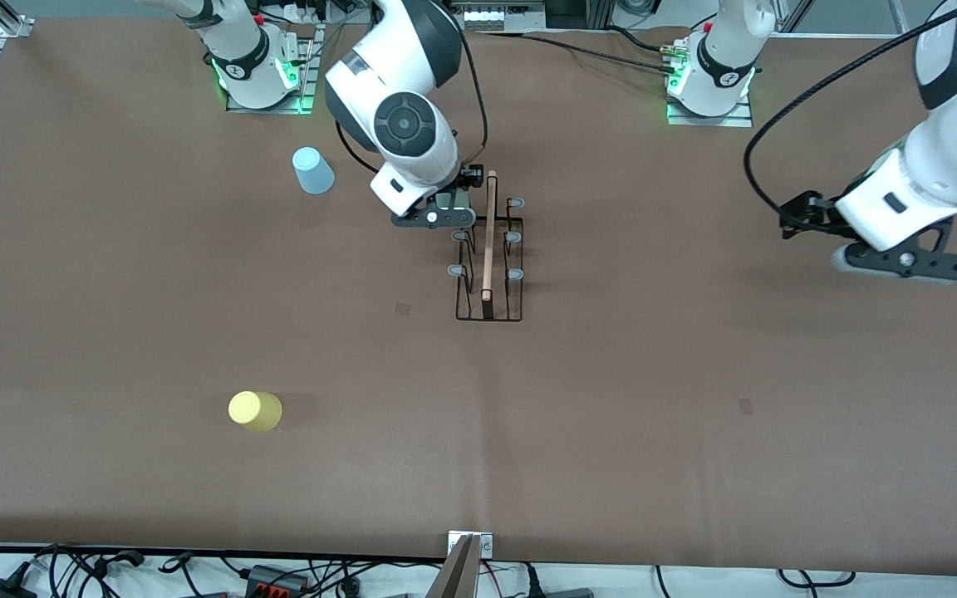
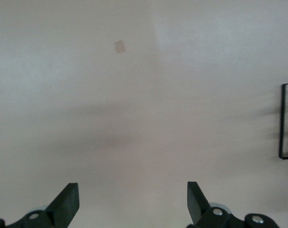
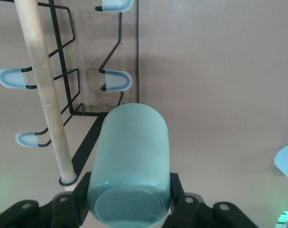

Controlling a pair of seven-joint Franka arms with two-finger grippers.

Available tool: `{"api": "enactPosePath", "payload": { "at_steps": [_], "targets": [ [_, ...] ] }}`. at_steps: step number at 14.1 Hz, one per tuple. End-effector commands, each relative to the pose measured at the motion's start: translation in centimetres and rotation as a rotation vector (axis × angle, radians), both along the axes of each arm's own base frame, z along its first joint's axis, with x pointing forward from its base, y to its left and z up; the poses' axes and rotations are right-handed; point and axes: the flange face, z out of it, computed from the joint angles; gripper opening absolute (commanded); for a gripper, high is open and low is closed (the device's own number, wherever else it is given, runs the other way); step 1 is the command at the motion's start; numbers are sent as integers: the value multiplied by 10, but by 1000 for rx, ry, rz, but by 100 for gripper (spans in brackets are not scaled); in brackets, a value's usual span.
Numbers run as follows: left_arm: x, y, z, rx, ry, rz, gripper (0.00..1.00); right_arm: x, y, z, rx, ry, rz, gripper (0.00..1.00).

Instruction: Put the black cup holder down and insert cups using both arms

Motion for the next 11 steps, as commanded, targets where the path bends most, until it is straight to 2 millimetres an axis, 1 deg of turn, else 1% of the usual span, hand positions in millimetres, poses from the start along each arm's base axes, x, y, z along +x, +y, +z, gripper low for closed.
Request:
{"api": "enactPosePath", "payload": {
  "at_steps": [1, 2, 3, 4, 5, 6, 7, 8, 9, 10, 11],
  "targets": [
    [-23, 6, -3, -13, -15, 29, 100, -4, 18, -2, 9, 7, -9, 21],
    [-26, 5, 1, -17, -46, 23, 100, -5, 19, -6, 6, 12, -8, 21],
    [-29, 6, -2, -19, -52, 23, 100, -5, 19, -10, 1, 16, -7, 21],
    [-30, 13, -5, -19, -40, 32, 100, -4, 19, -12, 0, 19, -7, 21],
    [-29, 33, -8, -32, -37, 68, 100, -5, 20, -12, 0, 19, -6, 21],
    [-27, 22, -8, -32, -48, 54, 100, -6, 21, -13, -1, 20, -2, 21],
    [-25, 25, -7, -27, -61, 68, 100, -6, 21, -13, -1, 19, 0, 21],
    [-22, 31, -4, -27, -92, 78, 100, -6, 21, -16, -7, 16, 4, 21],
    [-21, 32, -2, -22, -102, 79, 100, -6, 23, -24, -7, 20, 2, 21],
    [-22, 28, 0, -20, -105, 73, 100, -4, 23, -27, -2, 15, -3, 21],
    [-27, 25, 9, -18, -120, 73, 100, -2, 24, -33, -2, 12, -5, 21]
  ]
}}
